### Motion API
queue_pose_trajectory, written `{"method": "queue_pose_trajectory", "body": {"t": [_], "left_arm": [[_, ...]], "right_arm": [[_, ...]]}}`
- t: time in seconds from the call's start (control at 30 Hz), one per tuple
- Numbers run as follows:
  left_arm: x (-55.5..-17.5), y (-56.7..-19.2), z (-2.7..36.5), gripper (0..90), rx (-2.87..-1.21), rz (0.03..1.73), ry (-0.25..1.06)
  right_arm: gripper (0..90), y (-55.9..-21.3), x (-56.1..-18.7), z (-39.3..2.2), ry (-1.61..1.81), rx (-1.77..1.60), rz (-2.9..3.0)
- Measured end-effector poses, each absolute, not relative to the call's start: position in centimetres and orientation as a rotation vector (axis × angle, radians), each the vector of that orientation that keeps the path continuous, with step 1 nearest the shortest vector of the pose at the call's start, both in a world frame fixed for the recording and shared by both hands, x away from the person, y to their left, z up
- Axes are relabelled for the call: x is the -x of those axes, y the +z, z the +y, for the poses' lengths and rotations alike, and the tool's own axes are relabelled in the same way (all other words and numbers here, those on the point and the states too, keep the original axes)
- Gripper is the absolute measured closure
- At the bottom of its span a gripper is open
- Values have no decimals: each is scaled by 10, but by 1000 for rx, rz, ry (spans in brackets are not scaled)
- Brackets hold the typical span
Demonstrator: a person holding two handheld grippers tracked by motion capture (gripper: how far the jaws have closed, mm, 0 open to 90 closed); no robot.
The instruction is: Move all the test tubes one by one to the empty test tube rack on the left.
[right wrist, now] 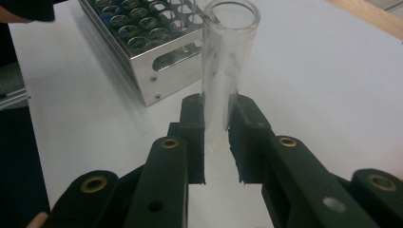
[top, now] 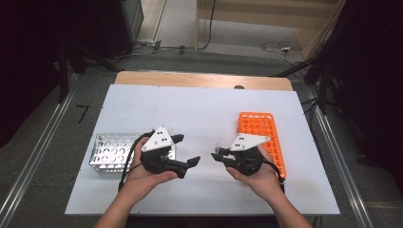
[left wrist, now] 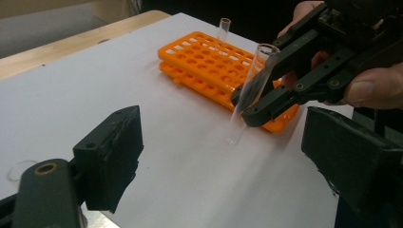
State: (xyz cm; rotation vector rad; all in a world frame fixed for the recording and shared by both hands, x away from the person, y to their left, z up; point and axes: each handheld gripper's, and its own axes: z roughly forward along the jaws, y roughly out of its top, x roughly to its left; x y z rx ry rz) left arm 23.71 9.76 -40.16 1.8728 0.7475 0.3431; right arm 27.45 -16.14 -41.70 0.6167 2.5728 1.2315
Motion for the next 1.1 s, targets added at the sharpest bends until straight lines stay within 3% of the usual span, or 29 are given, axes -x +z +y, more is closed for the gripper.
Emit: {"method": "queue_pose_trajectory", "body": {"t": [0.43,0.8,1.1], "left_arm": [[-234,-407,84,488,-1910,676,310],[-232,-410,76,652,-1928,645,309],[-230,-411,73,729,-1948,616,320]], "right_arm": [[737,-426,-265,-141,1198,-540,2629],[737,-428,-259,-133,1188,-489,2656],[737,-425,-256,-130,1197,-466,2661]]}}
